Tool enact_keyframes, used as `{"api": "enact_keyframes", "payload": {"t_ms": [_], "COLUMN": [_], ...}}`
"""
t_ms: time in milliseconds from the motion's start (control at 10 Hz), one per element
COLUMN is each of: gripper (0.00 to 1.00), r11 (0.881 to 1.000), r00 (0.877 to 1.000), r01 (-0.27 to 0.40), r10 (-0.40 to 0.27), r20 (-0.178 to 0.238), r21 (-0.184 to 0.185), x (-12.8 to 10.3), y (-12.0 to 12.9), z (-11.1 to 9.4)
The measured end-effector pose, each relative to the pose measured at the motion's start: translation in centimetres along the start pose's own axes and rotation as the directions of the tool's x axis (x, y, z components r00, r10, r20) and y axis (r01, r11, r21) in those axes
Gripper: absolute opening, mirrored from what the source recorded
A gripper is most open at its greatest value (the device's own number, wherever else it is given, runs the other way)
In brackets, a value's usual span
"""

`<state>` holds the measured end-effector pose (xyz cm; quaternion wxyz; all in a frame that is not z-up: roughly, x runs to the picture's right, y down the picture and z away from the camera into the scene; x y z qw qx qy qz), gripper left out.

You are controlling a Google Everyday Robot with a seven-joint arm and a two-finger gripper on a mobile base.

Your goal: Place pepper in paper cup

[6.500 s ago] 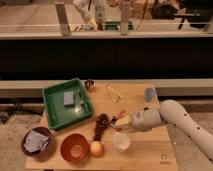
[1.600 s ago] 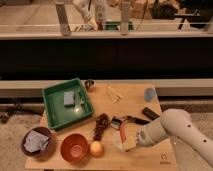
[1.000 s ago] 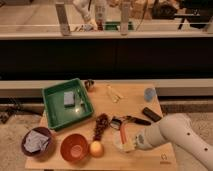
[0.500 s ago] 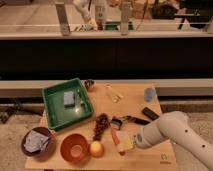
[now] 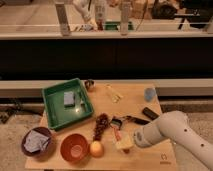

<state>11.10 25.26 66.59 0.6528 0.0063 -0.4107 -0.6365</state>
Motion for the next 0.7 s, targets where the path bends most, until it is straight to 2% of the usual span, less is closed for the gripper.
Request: {"api": "enact_keyframes", "payload": {"t_ms": [500,700], "gripper": [0.80,0.80], "r11": [0.995,0.995], "r00": [0.996,0.996], "r01": [-0.082,-0.082], "r10": [0.079,0.079], "r20": [-0.047,-0.049], "r21": [-0.057,-0.059], "x": [0.47,0.49], "y": [1.11,1.12], "z": [-0.58,-0.57]}}
